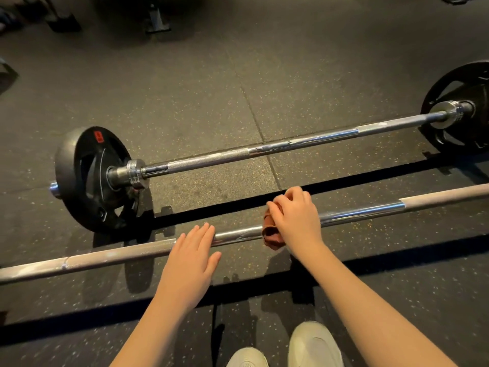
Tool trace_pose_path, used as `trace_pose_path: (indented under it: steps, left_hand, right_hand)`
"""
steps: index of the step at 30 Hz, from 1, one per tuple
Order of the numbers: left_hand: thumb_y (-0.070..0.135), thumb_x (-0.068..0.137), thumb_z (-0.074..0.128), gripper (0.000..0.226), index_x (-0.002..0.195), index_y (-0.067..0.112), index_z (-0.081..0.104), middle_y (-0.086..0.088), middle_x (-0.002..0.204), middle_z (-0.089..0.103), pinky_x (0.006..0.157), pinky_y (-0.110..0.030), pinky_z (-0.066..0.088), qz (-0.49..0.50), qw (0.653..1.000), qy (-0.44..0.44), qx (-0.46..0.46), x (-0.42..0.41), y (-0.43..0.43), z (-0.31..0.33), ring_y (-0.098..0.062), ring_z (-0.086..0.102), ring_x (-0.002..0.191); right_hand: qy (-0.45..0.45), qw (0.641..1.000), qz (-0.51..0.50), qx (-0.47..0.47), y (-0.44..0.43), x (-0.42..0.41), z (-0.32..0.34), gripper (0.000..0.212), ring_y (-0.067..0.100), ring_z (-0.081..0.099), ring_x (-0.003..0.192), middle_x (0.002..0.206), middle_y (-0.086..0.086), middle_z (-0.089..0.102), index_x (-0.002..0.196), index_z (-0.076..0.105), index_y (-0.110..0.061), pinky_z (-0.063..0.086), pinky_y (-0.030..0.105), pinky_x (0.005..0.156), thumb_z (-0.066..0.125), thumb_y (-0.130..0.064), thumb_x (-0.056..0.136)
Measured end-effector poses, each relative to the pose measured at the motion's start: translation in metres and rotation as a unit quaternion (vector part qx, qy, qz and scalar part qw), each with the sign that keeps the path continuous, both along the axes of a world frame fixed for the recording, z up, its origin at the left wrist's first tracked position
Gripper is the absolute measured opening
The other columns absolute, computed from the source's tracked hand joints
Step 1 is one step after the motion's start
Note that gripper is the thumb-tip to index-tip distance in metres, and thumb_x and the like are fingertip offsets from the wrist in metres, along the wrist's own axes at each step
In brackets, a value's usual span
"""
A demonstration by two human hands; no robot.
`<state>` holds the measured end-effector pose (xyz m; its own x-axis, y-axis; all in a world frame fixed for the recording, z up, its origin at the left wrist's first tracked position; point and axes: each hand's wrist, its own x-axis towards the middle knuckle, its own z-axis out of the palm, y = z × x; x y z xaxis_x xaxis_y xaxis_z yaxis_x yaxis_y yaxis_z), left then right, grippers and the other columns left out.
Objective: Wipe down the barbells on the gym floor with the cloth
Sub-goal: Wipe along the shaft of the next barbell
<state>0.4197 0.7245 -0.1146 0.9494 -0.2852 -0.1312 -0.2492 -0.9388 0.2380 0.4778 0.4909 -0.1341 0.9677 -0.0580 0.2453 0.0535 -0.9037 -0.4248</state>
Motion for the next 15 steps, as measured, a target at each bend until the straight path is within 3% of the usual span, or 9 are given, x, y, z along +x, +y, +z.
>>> trace_pose_path:
  steps: [2, 5, 7, 10, 12, 15]
  left_hand:
    - [0.056, 0.085, 0.004, 0.081, 0.149, 0.015, 0.032, 0.000, 0.155, 0.030, 0.117, -0.032, 0.006, 0.007, 1.000, 0.001, -0.003, -0.001, 0.000, -0.002, -0.017, 0.024, 0.145]
    - [0.056, 0.086, 0.006, 0.079, 0.148, 0.016, 0.034, 0.000, 0.154, 0.032, 0.116, -0.030, 0.006, 0.002, 1.000, -0.003, -0.001, -0.001, 0.003, -0.001, -0.017, 0.026, 0.144]
    - [0.057, 0.085, 0.002, 0.081, 0.150, 0.018, 0.029, 0.002, 0.157, 0.026, 0.115, -0.026, -0.001, -0.009, 1.000, -0.006, -0.004, -0.001, 0.005, 0.002, -0.014, 0.021, 0.145]
    - [0.059, 0.082, -0.004, 0.084, 0.153, 0.019, 0.021, 0.004, 0.159, 0.018, 0.114, -0.023, -0.007, -0.009, 1.000, -0.002, -0.008, -0.002, 0.008, 0.003, -0.012, 0.013, 0.147]
    - [0.058, 0.084, 0.000, 0.083, 0.152, 0.017, 0.026, 0.002, 0.158, 0.023, 0.116, -0.026, -0.001, 0.014, 1.000, -0.006, -0.007, -0.003, 0.012, 0.000, -0.014, 0.017, 0.146]
    - [0.054, 0.090, 0.012, 0.075, 0.146, 0.012, 0.040, -0.004, 0.151, 0.038, 0.117, -0.035, 0.015, 0.023, 1.000, -0.013, 0.005, -0.003, 0.017, -0.006, -0.020, 0.032, 0.142]
  right_hand:
    - [-0.013, 1.000, -0.013, -0.013, 0.025, -0.006, -0.002, 0.034, 0.027, 0.050, 0.080, 0.091, 0.009, 0.055, 0.092, 0.066, -0.010, 0.041, 0.034, 0.067, 0.051, -0.040, 0.092]
    - [-0.073, 0.989, 0.129, -0.019, 0.039, -0.032, -0.010, 0.034, 0.026, 0.053, 0.085, 0.094, 0.008, 0.056, 0.090, 0.065, -0.013, 0.045, 0.036, 0.076, 0.048, -0.043, 0.087]
    - [-0.078, 0.982, 0.168, -0.031, 0.018, -0.027, -0.013, 0.033, 0.026, 0.054, 0.087, 0.095, 0.006, 0.059, 0.094, 0.068, -0.015, 0.045, 0.040, 0.084, 0.050, -0.041, 0.088]
    - [-0.050, 0.997, 0.056, -0.030, -0.005, -0.012, -0.007, 0.037, 0.027, 0.056, 0.083, 0.084, 0.002, 0.061, 0.088, 0.070, -0.017, 0.042, 0.045, 0.087, 0.041, -0.040, 0.091]
    - [-0.016, 1.000, 0.012, 0.008, 0.013, -0.016, -0.004, 0.040, 0.028, 0.054, 0.084, 0.088, 0.002, 0.060, 0.086, 0.068, -0.016, 0.040, 0.041, 0.081, 0.037, -0.041, 0.090]
    - [-0.038, 0.995, 0.090, 0.005, 0.058, -0.036, -0.008, 0.031, 0.027, 0.049, 0.096, 0.103, 0.005, 0.058, 0.091, 0.065, -0.018, 0.040, 0.040, 0.084, 0.047, -0.043, 0.085]
